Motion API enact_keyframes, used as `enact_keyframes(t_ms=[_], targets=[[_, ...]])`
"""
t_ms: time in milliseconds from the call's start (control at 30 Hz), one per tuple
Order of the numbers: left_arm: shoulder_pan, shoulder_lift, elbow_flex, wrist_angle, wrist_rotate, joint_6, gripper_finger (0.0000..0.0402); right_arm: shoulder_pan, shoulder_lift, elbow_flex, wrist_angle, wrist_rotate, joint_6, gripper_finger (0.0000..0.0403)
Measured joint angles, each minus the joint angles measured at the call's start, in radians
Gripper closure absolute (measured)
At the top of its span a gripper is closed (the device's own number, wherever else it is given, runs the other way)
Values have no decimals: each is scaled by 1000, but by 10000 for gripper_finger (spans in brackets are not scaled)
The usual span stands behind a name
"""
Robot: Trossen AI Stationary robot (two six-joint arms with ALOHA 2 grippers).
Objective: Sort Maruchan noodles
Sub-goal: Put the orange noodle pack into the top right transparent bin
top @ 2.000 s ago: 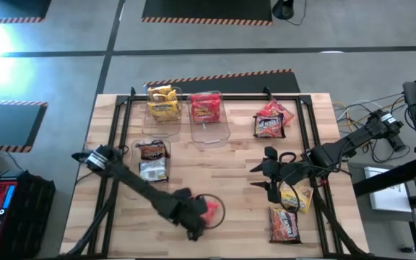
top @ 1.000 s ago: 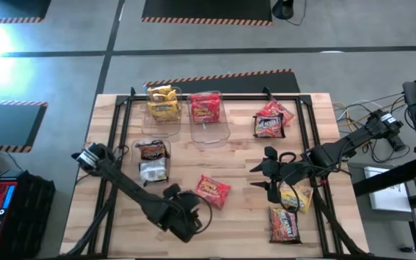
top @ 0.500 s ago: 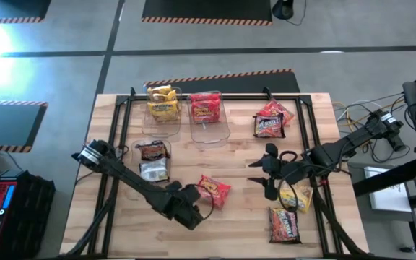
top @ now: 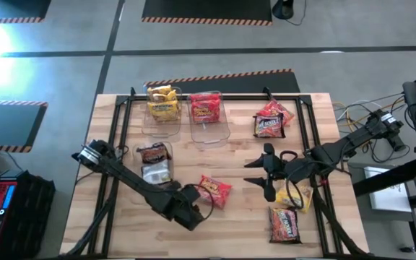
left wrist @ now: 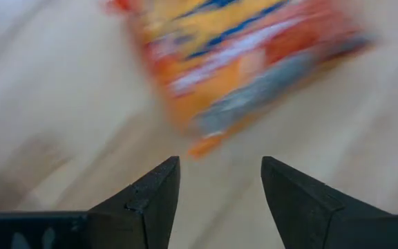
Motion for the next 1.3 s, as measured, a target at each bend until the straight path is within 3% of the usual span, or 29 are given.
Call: enact_keyframes(t_ms=[200, 433, 633, 867, 1300], targets=[[-17, -11, -2, -210, -2, -95, 214, 0, 0, 0, -3, -3, -1, 193], [-15, -48, -2, -192, -58, -46, 214, -4, 0, 0, 0, -7, 25, 193], [-26, -96, -5, 35, -89, 6, 214, -11, 8, 0, -87, -52, 300, 193], [-29, -61, -8, 364, -96, 64, 214, -10, 111, -11, -134, -1, 356, 193], [-74, 3, -31, 438, -132, -315, 214, -67, 315, -13, -117, -180, 320, 194]])
